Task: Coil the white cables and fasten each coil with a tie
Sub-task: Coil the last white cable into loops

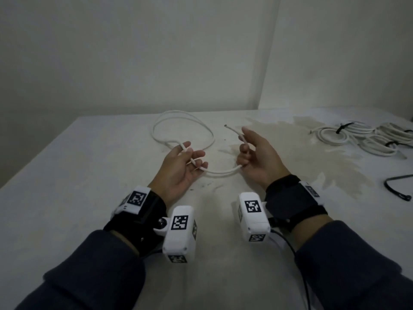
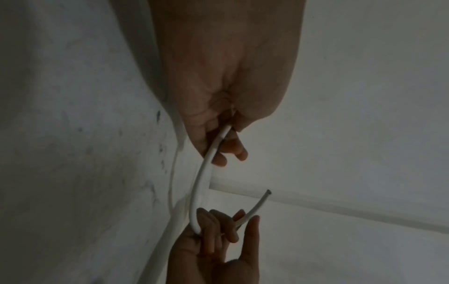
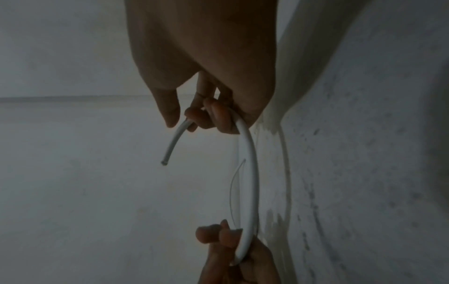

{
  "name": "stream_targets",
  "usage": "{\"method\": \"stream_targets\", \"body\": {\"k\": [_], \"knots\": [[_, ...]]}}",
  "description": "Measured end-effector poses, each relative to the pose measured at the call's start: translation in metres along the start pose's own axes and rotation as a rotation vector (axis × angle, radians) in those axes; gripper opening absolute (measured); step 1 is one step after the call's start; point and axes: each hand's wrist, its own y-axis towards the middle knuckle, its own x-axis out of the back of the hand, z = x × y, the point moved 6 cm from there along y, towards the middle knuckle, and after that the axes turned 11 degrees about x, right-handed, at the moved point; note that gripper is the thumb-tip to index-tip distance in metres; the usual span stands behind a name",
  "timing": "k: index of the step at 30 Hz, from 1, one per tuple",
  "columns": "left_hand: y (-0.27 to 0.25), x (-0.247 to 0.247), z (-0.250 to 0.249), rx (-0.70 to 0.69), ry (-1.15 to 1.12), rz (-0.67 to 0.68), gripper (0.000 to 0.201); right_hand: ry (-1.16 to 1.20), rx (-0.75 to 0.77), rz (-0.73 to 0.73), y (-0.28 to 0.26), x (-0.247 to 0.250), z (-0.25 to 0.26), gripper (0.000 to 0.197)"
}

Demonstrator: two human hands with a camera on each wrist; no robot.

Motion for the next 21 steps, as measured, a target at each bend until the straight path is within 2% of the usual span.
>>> {"method": "stream_targets", "body": {"k": [3, 6, 9, 12, 16, 21], "knots": [[0.003, -0.001, 0.005, 0.032, -0.042, 0.032, 0.016, -0.121, 0.029, 0.089, 0.001, -0.005, -0.003, 0.018], [0.006, -0.006, 0.011, 0.09, -0.004, 0.076, 0.011, -0.254, 0.103, 0.158, 0.002, -0.01, -0.003, 0.031], [0.009, -0.012, 0.018, 0.114, 0.214, 0.103, 0.006, -0.433, 0.207, 0.214, -0.001, -0.013, 0.001, 0.035], [0.011, -0.014, 0.026, 0.093, 0.41, 0.139, 0.015, -0.55, 0.286, 0.278, -0.003, -0.015, 0.003, 0.037], [0.012, -0.015, 0.03, 0.075, 0.541, 0.182, 0.024, -0.572, 0.338, 0.338, -0.005, -0.02, 0.005, 0.038], [0.007, -0.019, 0.028, 0.047, 0.582, 0.212, 0.011, -0.519, 0.356, 0.378, -0.012, -0.025, 0.007, 0.036]]}}
